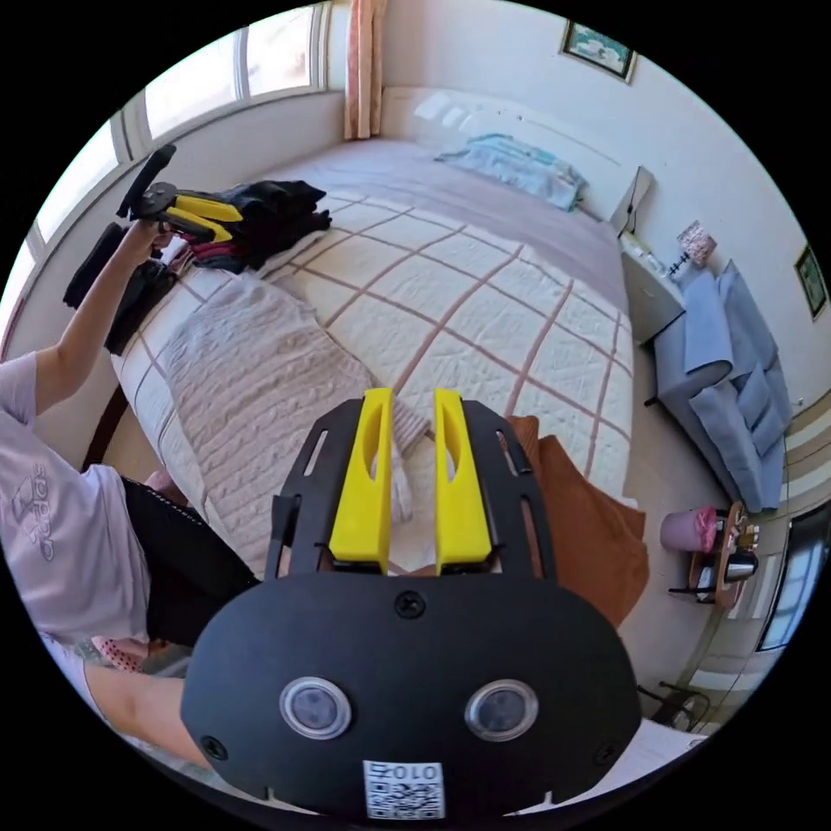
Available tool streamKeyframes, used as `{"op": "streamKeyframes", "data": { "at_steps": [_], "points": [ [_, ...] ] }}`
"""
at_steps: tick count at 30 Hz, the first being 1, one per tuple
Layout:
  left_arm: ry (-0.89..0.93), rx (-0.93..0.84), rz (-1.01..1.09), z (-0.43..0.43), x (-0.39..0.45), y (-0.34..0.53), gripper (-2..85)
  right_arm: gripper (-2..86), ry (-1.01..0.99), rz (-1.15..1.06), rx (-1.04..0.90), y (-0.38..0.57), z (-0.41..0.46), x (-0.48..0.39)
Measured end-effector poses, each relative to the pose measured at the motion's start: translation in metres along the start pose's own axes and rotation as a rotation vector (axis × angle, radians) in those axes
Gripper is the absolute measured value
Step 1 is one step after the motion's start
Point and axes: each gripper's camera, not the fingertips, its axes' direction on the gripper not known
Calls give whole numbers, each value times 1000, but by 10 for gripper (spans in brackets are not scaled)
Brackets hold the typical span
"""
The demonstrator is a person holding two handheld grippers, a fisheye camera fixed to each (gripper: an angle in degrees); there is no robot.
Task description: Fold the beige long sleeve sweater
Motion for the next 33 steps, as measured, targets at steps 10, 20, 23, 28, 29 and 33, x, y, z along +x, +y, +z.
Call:
{"op": "streamKeyframes", "data": {
  "at_steps": [10,20,23,28,29,33],
  "points": [
    [77,33,-143,-1,64,254,150,124,-176,326,79,241,38,-125],
    [142,161,-68,37,67,293,131,145,-286,484,225,312,69,-137],
    [178,118,-20,53,71,285,101,140,-307,511,231,321,75,-131],
    [246,192,-17,55,64,290,49,76,-318,509,231,327,85,-127],
    [260,200,-18,53,62,291,45,61,-301,501,269,329,76,-126],
    [340,264,-11,25,37,303,27,45,-240,489,321,340,43,-120]
  ]
}}
